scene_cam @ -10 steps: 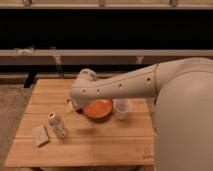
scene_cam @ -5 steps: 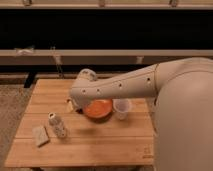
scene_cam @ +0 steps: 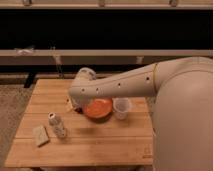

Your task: Knock the bottle over

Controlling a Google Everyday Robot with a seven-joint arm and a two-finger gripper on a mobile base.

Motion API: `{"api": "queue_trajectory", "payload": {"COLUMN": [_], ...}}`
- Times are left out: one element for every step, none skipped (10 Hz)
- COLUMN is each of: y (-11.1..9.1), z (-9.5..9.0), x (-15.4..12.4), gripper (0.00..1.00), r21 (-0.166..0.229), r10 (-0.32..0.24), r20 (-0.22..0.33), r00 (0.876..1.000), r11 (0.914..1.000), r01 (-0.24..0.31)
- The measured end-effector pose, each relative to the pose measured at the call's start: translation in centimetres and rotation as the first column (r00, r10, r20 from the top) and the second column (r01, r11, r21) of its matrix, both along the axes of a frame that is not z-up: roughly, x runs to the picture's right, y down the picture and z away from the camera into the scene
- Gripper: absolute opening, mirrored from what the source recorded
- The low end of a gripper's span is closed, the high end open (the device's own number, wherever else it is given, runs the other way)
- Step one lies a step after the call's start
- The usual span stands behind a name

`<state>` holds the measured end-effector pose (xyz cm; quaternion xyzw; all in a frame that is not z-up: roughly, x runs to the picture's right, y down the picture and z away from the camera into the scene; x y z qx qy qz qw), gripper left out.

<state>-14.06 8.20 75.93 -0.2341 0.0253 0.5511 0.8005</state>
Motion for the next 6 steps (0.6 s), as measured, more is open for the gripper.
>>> {"api": "queue_trajectory", "payload": {"y": [-0.5,-1.2,-2.0,-3.2,-3.7,-4.4], "z": [-0.1,-0.2,-0.3,-0.7,-0.9,-1.6], "x": [-0.3,-0.8,-1.3,-2.1,-2.4,-3.8], "gripper": [0.80,0.80,0.80,0.80,0.80,0.80], "r21": [0.007,0.019,0.032,0.046,0.051,0.062], "r10": [-0.005,-0.012,-0.018,-0.025,-0.029,-0.048], "r20": [-0.003,-0.004,-0.003,0.001,0.005,0.024], "r00": [1.000,1.000,1.000,1.000,1.000,0.999], "r11": [1.0000,0.9998,0.9993,0.9986,0.9983,0.9970], "r01": [0.005,0.012,0.018,0.025,0.029,0.046]}}
